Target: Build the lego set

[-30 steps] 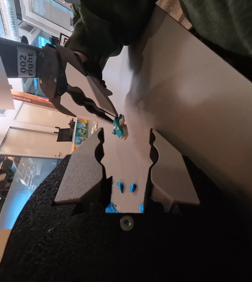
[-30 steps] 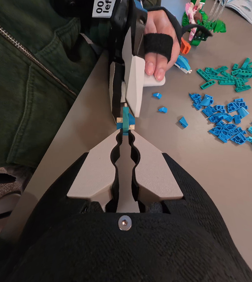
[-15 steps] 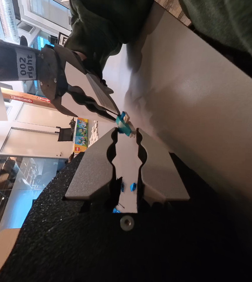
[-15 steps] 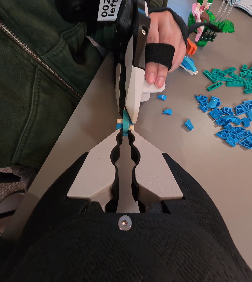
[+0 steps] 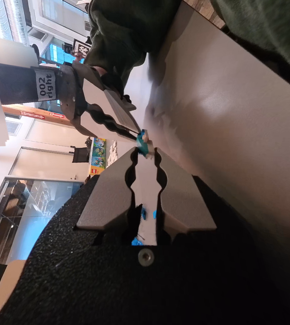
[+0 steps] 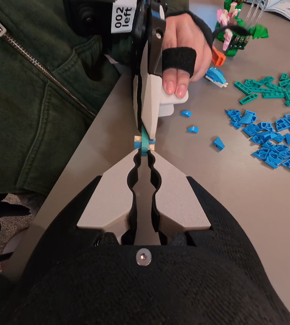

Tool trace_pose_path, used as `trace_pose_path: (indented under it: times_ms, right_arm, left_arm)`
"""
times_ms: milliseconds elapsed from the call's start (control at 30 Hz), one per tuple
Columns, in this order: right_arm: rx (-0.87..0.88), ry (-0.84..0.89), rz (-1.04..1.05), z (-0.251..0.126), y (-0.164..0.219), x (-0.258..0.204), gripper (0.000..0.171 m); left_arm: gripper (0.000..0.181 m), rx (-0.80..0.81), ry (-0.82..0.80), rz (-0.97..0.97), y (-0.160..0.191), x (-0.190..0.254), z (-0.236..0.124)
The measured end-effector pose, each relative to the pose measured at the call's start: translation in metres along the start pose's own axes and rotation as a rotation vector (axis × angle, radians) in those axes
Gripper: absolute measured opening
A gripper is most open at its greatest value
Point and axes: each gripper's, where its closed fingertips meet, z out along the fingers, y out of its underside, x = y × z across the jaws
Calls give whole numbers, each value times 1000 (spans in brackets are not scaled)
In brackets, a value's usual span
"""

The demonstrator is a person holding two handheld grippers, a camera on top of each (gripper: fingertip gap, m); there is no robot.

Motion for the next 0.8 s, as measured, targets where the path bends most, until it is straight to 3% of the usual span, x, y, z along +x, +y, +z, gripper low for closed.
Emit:
trace_pose_path:
  times_ms: [133, 567, 700, 800]
  right_arm:
    - [17, -10, -8, 0, -4, -3, 5]
    - [-7, -9, 4, 3, 4, 1, 5]
    - [15, 91, -14, 1, 3, 16, 6]
    - [65, 235, -131, -8, -11, 31, 27]
  left_arm:
    - [21, 8, 10, -5, -1, 2, 1]
    - [9, -48, 28, -3, 4, 1, 2]
    - [9, -105, 23, -76, 17, -2, 3]
    - [10, -145, -38, -250, 31, -20, 2]
